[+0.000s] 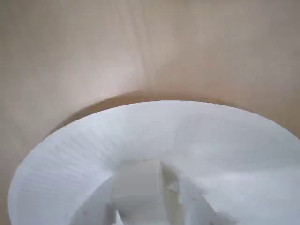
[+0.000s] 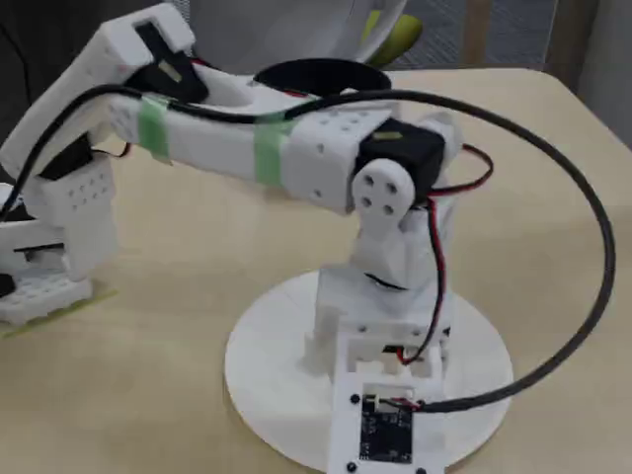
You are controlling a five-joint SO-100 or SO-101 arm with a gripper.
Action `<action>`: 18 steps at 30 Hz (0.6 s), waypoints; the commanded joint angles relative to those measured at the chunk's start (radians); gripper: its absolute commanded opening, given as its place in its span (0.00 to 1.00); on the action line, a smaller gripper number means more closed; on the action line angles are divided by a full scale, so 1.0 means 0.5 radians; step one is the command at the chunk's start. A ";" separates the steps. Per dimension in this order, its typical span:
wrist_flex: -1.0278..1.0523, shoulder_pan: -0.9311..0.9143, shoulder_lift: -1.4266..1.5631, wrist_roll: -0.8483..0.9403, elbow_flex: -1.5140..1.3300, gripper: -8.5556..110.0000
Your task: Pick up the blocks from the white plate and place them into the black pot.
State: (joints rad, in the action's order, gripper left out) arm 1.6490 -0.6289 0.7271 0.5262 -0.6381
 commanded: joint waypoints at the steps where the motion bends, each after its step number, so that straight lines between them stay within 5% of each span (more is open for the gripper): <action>1: 0.012 0.012 0.003 -0.058 0.123 0.11; 9: 0.015 0.031 0.034 -0.067 0.144 0.05; 18: 0.012 0.396 0.862 -0.298 0.190 0.05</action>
State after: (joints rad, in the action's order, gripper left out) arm 1.6521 -0.5216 0.9695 0.4249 -0.5952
